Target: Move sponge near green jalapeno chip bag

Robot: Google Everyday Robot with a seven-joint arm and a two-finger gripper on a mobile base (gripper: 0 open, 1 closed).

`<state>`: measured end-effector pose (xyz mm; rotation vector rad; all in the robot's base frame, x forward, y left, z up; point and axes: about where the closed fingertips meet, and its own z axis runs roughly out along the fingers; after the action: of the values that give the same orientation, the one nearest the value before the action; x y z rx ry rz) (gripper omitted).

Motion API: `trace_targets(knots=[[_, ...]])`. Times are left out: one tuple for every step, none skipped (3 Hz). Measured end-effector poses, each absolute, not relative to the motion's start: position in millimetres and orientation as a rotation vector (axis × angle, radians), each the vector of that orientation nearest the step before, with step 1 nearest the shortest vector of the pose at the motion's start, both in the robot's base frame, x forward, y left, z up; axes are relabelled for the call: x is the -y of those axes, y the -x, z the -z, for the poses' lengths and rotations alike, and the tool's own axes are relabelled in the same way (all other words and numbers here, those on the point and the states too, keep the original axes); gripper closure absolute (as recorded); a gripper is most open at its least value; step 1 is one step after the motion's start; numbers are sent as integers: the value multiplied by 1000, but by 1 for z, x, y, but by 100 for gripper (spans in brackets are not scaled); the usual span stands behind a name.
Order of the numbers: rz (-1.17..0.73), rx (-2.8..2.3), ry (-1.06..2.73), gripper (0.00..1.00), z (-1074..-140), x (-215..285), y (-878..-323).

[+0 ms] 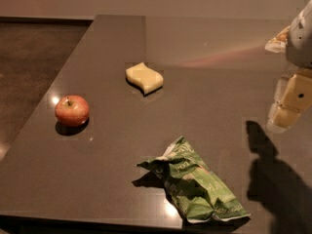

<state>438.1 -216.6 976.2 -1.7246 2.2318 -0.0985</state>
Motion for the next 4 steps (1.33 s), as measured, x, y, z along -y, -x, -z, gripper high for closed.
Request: trace_targets(knots=[[99, -2232, 1724, 0, -976, 217, -438], [72, -2215, 1706, 0, -980, 212, -443], [26, -2190, 1681, 0, -983, 200, -458], [-29, -2165, 1666, 0, -976, 179, -480]])
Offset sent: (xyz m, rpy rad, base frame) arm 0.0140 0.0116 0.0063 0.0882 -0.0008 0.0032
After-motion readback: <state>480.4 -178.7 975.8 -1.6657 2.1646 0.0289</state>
